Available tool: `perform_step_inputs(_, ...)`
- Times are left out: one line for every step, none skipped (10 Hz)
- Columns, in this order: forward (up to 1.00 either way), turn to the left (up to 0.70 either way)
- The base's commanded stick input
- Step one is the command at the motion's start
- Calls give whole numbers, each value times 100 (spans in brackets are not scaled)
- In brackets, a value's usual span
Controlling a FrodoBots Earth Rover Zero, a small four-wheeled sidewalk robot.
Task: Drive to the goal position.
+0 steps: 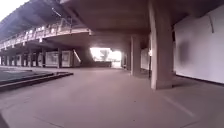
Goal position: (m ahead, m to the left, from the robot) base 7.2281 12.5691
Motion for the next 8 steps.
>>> perform_step_inputs(85,0)
perform_step_inputs(85,0)
perform_step_inputs(85,0)
perform_step_inputs(85,0)
perform_step_inputs(85,0)
perform_step_inputs(85,0)
perform_step_inputs(85,0)
perform_step_inputs(85,0)
